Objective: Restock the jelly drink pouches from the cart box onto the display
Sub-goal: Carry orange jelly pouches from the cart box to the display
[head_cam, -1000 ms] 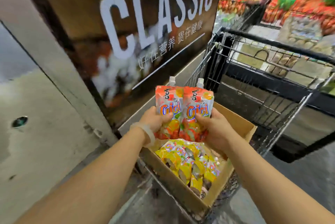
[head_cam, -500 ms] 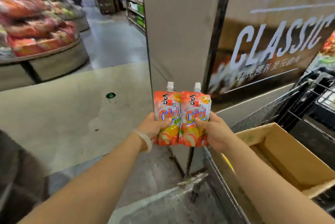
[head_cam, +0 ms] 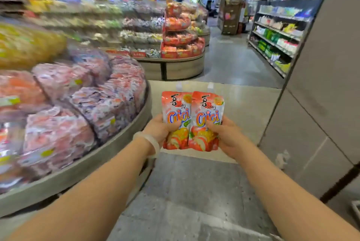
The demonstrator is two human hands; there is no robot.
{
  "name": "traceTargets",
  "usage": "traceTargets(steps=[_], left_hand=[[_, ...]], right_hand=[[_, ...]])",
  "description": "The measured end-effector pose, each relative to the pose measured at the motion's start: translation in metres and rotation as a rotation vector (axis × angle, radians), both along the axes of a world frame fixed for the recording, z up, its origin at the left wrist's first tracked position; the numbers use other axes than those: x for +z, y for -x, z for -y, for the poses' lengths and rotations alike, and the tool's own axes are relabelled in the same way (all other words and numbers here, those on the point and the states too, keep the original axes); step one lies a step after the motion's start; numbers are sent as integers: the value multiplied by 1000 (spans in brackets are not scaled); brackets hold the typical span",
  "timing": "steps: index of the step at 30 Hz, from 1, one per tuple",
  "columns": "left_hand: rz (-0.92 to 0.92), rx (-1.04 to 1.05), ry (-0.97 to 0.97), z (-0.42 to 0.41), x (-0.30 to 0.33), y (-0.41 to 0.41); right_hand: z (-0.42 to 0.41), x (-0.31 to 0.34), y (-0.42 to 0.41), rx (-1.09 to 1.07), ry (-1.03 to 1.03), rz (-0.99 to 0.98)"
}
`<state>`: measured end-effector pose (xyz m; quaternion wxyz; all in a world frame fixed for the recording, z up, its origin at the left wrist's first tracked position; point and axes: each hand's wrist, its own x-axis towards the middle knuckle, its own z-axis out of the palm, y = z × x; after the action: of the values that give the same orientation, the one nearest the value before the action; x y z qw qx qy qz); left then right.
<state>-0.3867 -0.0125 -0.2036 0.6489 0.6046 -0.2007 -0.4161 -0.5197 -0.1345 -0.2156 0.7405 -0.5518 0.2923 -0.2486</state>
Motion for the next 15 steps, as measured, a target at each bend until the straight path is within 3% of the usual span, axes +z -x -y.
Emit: traceTargets(steps=[15], left_hand=[[-13,658,-8,-274,-13,-164]], right_hand=[[-220,-8,-264,605,41,-32]])
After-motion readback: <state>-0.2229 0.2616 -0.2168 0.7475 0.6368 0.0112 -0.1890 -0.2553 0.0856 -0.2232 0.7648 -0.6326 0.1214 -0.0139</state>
